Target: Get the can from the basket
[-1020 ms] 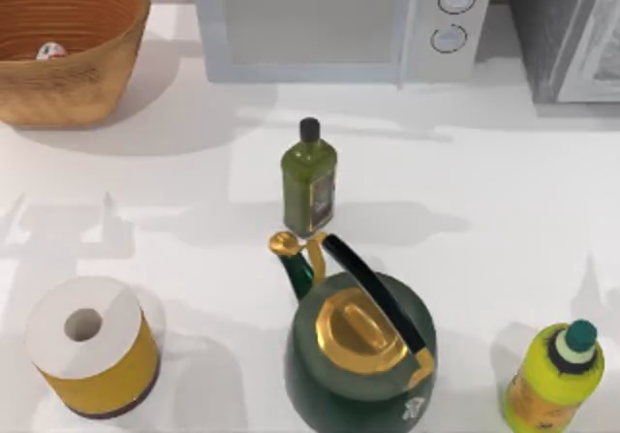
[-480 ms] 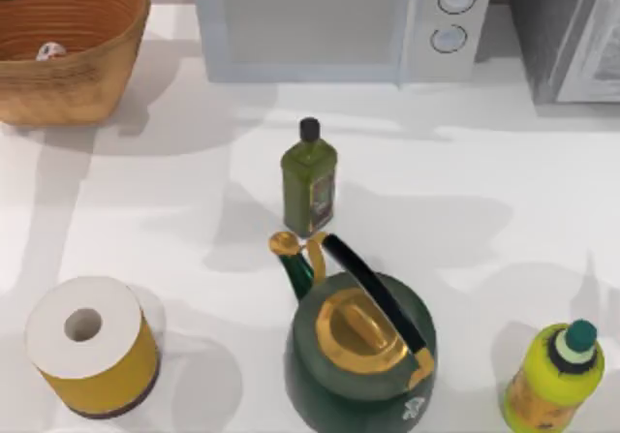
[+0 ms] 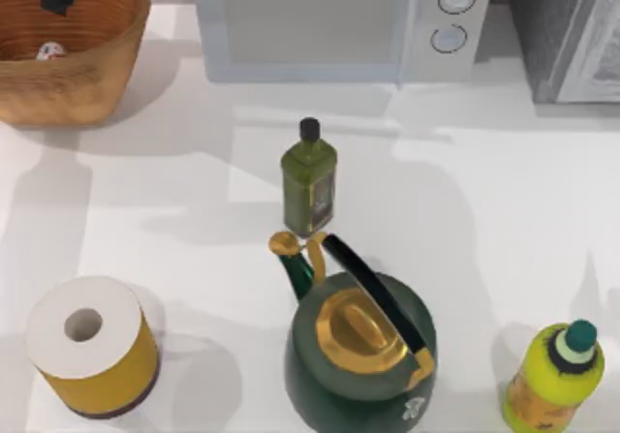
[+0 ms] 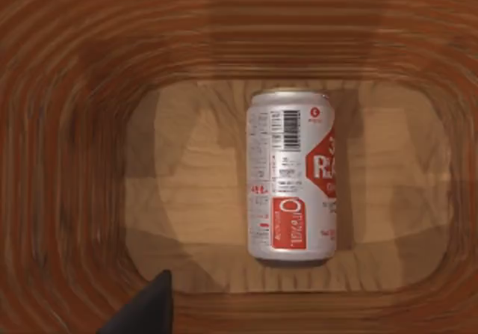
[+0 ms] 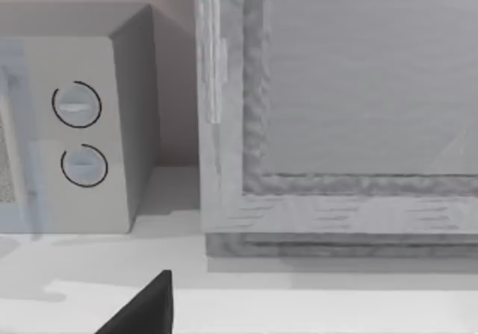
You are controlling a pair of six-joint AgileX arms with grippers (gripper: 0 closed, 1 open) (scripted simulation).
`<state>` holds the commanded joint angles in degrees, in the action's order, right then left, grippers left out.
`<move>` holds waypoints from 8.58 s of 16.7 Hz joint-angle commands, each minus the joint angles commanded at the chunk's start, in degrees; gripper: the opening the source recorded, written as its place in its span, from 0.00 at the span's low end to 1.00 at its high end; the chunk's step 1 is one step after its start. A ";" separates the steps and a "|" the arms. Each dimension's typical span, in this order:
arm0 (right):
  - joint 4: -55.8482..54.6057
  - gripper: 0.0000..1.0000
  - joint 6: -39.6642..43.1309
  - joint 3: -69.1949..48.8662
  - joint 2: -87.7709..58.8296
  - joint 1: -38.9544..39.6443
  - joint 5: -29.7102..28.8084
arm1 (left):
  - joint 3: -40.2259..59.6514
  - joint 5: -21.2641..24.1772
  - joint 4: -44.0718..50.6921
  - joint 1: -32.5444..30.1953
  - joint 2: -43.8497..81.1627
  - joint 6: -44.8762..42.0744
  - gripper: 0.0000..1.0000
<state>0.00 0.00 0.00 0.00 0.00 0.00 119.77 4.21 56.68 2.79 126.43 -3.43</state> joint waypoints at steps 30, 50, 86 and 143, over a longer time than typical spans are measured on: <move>0.00 1.00 0.00 0.00 0.00 0.00 0.00 | 15.91 0.45 1.12 0.06 24.29 -0.43 0.47; 0.00 1.00 0.00 0.00 0.00 0.00 0.00 | 13.21 -0.15 -1.32 0.61 18.53 -0.04 0.00; 0.00 1.00 0.00 0.00 0.00 0.00 0.00 | -118.33 -3.91 -55.72 -2.93 -124.75 3.27 0.00; 0.00 1.00 0.00 0.00 0.00 0.00 0.00 | -52.24 80.74 -129.20 -10.62 18.64 -1.61 0.75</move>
<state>0.00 0.00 0.00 0.00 0.00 0.00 67.53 84.95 -72.53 -7.83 145.06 -5.04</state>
